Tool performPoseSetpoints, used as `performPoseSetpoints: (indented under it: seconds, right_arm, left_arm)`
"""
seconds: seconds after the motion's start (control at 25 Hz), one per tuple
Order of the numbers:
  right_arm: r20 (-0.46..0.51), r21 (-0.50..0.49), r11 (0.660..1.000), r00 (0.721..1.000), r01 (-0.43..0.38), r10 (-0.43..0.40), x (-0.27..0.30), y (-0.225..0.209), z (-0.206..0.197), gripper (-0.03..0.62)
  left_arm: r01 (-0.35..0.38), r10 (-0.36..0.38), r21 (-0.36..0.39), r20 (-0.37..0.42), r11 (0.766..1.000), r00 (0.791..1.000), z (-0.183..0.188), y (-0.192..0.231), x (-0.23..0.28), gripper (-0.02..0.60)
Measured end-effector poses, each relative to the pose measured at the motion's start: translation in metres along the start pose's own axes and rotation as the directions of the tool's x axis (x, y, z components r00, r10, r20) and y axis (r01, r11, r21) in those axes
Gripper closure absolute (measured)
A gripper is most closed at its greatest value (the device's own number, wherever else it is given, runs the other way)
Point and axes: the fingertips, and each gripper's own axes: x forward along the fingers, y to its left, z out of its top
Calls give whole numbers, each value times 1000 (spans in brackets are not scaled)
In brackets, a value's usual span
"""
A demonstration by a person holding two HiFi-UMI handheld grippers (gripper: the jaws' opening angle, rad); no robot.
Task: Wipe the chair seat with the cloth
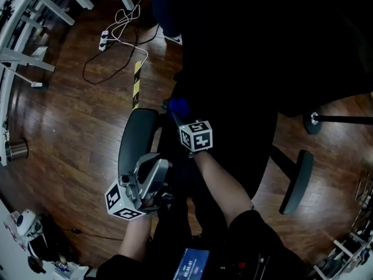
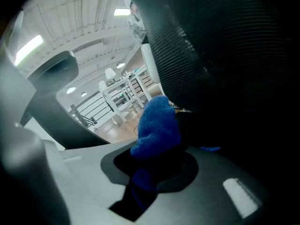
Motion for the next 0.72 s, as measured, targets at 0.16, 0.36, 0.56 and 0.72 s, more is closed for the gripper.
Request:
performPoseSetpoints:
  seconds: [0.16,0.36,0.56,0.72]
  right_arm:
    - [-21,4,993,993,116,-116,-35,-49,-11,505]
    - [-25,65,936,938,345,-345,-135,-151,-47,507]
    - [-26,138,812,822,567,-569,-254,-242,-66,507]
    - [-29,176,754,769,633,-638,-296,-267,-75,507]
  left_arm:
    - [-3,3,-5,1,1000,1000,-4,1,2,589]
    - [9,-9,-15,8,1000,1000,-11,-6,12,589]
    - [23,-23,-22,-4,999,1000,-16,-10,19,589]
    - [9,-9,-21,8,1000,1000,-16,-9,18,589]
